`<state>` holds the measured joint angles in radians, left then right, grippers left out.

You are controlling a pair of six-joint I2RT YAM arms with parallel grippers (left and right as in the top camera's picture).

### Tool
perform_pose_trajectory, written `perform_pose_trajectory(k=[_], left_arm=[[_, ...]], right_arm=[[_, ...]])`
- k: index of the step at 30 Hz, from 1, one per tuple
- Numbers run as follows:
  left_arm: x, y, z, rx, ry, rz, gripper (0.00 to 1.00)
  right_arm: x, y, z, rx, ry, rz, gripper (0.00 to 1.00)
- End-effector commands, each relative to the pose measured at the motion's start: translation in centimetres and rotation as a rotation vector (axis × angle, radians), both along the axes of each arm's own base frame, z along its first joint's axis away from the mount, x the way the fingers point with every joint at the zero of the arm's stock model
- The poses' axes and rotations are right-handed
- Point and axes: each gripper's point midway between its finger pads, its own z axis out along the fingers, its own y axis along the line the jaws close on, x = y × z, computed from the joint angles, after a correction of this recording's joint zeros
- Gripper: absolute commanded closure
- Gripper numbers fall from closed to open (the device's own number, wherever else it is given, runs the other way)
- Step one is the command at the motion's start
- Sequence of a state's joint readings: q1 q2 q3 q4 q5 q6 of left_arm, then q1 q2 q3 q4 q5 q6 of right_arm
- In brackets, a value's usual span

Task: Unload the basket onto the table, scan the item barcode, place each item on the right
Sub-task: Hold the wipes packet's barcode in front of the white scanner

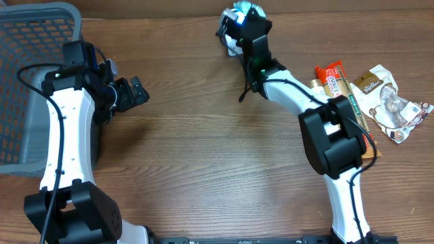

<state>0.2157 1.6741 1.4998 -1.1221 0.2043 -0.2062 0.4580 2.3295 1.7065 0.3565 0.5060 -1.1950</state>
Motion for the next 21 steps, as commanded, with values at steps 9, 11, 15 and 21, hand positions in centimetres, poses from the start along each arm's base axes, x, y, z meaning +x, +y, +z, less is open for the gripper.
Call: perform_pose_trajectory(k=[9,11,15,21], left_arm=[[0.4,-0.1,0.3,0.010,-0.013,-0.024,0.00],[0.4,-0.1,0.3,0.010,-0.013,-0.024,0.00],[0.4,-0.1,0.3,0.010,-0.012,-0.024,0.00],[0.4,-0.1,0.3,0.010,-0.012,-0.024,0.00]], right_arm=[[-0.2,1.1,1.2,-0.185,-0.070,-0.002,0.96],[-0.3,1.7,1.4,-0.206,-0.077,0.019,0.96],[-0.3,2.3,2.0,-0.190,-0.110,0.041,0.96],[0.2,2.4,1.3,-0.195,-0.146,0.048,0.96]])
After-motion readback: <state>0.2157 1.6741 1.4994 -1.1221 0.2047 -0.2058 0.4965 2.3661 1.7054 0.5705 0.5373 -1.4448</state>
